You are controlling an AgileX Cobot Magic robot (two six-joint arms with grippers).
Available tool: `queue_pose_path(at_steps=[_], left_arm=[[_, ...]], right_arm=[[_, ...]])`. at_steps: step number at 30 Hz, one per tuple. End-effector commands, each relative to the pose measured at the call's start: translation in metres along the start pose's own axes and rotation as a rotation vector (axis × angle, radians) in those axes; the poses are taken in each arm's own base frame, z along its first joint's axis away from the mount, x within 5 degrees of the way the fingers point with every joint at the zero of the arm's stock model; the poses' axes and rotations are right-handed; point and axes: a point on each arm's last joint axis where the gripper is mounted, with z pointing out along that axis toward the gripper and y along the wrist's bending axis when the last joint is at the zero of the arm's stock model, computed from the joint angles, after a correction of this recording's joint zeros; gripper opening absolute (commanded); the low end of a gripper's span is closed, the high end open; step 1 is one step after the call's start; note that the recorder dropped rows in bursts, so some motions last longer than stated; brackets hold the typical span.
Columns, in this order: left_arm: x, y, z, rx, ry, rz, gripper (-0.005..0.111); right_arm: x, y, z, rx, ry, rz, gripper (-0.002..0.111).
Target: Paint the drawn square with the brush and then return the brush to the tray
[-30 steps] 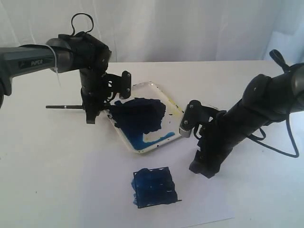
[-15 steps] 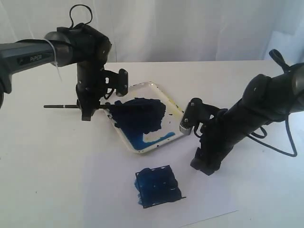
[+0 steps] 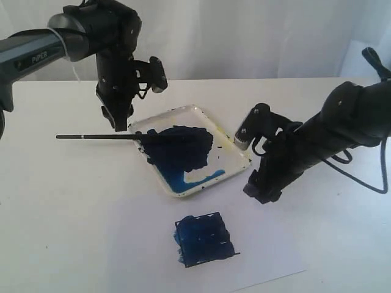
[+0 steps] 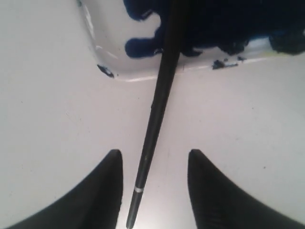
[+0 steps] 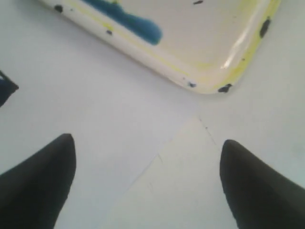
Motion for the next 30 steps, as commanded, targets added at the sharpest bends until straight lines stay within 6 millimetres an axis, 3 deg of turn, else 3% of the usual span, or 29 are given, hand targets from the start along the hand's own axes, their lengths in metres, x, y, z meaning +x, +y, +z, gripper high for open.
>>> queue_pose_path(at_steps=[1, 5, 6, 9, 12, 14, 16, 21, 30], left_arm=[[-0.001, -0.001, -0.019, 0.072, -0.034, -0.186, 0.039], [0.002, 0.002, -0.037, 0.054, -0.061, -0.416, 0.004], [0.004, 0.002, -0.042, 0.050, -0.069, -0.445, 0.000], [0.007, 0.002, -0.058, 0.051, -0.102, -0.521, 0.000], [0.012, 0.003, -0.073, 0.047, -0.132, -0.587, 0.000], [0.016, 0.002, -0.077, 0.066, -0.146, -0.599, 0.000], [0.024, 0.001, -0.076, 0.077, -0.128, -0.606, 0.000], [0.055, 0.000, -0.062, 0.128, -0.046, -0.673, 0.000], [0.133, -0.011, -0.055, 0.259, 0.042, -0.846, 0.000]], right_arm=[[-0.009, -0.002, -0.018, 0.041, -0.054, 0.141, 0.077], [-0.018, -0.002, -0.031, 0.008, -0.068, 0.319, 0.071], [-0.020, -0.002, -0.034, -0.007, -0.064, 0.383, 0.067], [-0.024, -0.005, -0.039, -0.024, -0.025, 0.496, 0.048], [-0.022, -0.010, -0.043, 0.022, 0.047, 0.502, 0.025], [-0.020, -0.014, -0.047, 0.062, 0.114, 0.496, 0.009], [-0.019, -0.019, -0.053, 0.095, 0.164, 0.526, 0.000], [-0.017, -0.034, -0.066, 0.108, 0.202, 0.607, 0.000], [0.007, -0.076, -0.094, 0.163, 0.226, 0.823, 0.000]])
